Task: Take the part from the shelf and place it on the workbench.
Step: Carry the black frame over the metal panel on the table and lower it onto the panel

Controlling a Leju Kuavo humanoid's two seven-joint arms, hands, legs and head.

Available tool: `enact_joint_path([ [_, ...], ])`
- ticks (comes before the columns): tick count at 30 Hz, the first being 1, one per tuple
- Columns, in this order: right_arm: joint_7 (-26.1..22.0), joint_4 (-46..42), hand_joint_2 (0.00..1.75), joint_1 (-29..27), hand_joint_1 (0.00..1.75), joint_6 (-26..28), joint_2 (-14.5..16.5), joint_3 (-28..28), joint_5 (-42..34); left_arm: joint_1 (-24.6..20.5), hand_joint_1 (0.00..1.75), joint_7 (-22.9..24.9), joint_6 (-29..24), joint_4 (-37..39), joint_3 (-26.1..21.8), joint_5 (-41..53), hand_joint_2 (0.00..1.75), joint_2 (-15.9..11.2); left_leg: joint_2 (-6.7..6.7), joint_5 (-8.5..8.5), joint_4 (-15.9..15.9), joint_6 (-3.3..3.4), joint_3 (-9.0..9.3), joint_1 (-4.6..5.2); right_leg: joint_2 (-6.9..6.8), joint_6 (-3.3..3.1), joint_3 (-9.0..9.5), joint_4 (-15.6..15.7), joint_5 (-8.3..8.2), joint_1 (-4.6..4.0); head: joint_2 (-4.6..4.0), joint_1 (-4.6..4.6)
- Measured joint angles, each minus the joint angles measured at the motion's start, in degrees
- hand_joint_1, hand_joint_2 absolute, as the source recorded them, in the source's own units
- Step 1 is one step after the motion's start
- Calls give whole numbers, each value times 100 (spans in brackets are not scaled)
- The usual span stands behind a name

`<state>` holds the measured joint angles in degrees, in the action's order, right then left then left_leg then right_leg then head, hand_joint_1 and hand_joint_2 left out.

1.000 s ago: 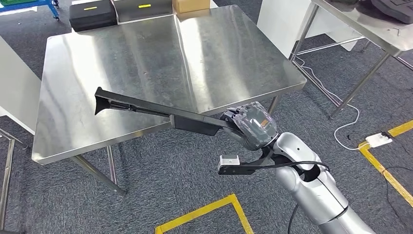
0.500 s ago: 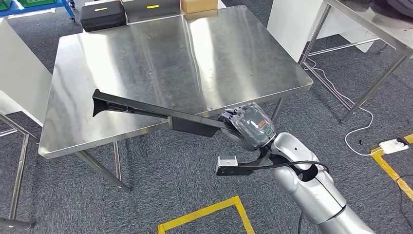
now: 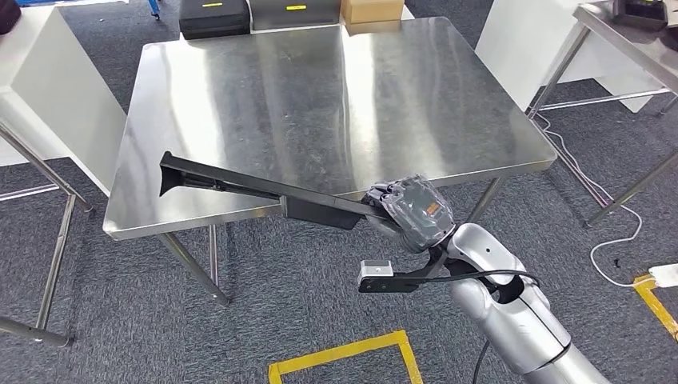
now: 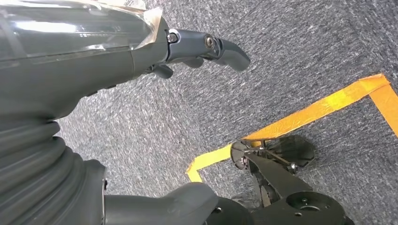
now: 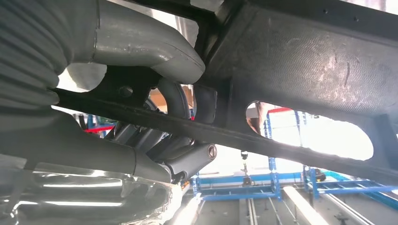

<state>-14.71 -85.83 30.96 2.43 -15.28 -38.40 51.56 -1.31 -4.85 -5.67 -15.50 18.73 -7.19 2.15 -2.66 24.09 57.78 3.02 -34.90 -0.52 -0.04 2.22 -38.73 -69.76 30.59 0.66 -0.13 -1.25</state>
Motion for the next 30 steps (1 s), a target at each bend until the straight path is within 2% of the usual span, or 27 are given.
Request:
enact_joint_path([
  [2,2,-1,175,4,175,1,-7,1,1,-3,0,1,-7,-3,17,0,175,9,-79,5,17,-28,-4,15,97,27,418,855,-317,15,0,4],
  [3,4,-1,175,5,175,2,-7,2,1,-5,0,2,-13,-4,26,0,175,11,-109,7,27,-53,-13,27,132,13,543,1117,-406,17,0,0],
  [4,5,-1,175,4,175,3,-5,1,2,-5,0,3,-18,-5,32,0,175,13,-133,6,35,-82,-27,36,147,-11,589,1220,-439,10,0,-2],
  [6,7,-1,175,2,175,7,-3,-2,10,0,0,8,-28,-6,38,0,175,15,-156,3,41,-142,-52,22,92,-78,591,1232,-468,15,0,-5],
  [8,9,-1,175,3,175,11,4,-2,21,4,0,14,-35,-7,41,0,175,14,-35,119,189,-209,-123,1,40,-156,603,1251,-494,45,0,-17],
  [9,10,-1,175,3,175,14,9,-2,25,3,0,17,-38,-7,43,-2,175,13,60,270,420,-241,-224,-9,13,-194,606,1262,-503,57,0,-26],
  [11,11,0,175,-5,175,16,15,-2,28,-1,0,19,-42,-8,54,-10,175,20,195,662,1167,-297,-568,-21,-43,-239,603,1260,-500,42,0,-43],
  [12,11,0,175,-13,175,17,15,-3,32,-2,0,20,-45,-8,63,-19,175,22,217,788,1504,-315,-730,-27,-76,-242,601,1259,-498,36,0,-42],
  [13,11,0,175,-22,175,17,16,-4,36,0,0,21,-48,-8,74,-27,175,23,230,808,1667,-325,-812,-31,-110,-243,600,1258,-496,32,0,-43],
  [14,11,0,175,-28,175,17,19,-4,38,0,0,22,-51,-8,84,-38,175,23,242,713,1592,-327,-778,-33,-142,-242,601,1258,-495,31,0,-43],
  [15,11,0,175,-29,175,17,21,-4,40,1,0,24,-55,-9,91,-46,175,21,266,530,1285,-318,-624,-35,-172,-241,604,1257,-493,30,0,-43],
  [17,11,0,175,-23,175,19,28,-2,42,-4,0,26,-60,-17,103,-56,175,17,363,199,477,-279,-204,-22,-210,-223,607,1254,-481,7,0,-44],
  [18,13,0,175,-17,175,23,30,1,47,-8,0,27,-63,-25,111,-63,175,18,392,108,197,-256,-61,-15,-223,-213,601,1245,-468,-17,0,-37],
  [19,19,1,175,-13,175,33,31,4,53,-10,0,28,-68,-32,120,-78,175,23,405,83,67,-243,2,-6,-229,-206,596,1236,-455,-50,0,-31],
  [22,40,3,175,-10,175,86,31,13,72,-9,0,29,-91,-41,131,-121,175,38,358,73,41,-228,3,38,-250,-192,592,1234,-448,-100,0,-17],
  [26,48,15,175,-9,175,111,33,47,82,-8,0,27,-110,-43,132,-145,175,32,345,78,43,-159,-2,101,-270,-157,596,1252,-467,-78,0,-19],
  [30,58,38,175,-9,175,119,34,70,91,-8,0,4,-103,-49,145,-174,175,33,345,77,43,-130,-7,111,-270,-132,597,1269,-482,-68,0,-18],
])
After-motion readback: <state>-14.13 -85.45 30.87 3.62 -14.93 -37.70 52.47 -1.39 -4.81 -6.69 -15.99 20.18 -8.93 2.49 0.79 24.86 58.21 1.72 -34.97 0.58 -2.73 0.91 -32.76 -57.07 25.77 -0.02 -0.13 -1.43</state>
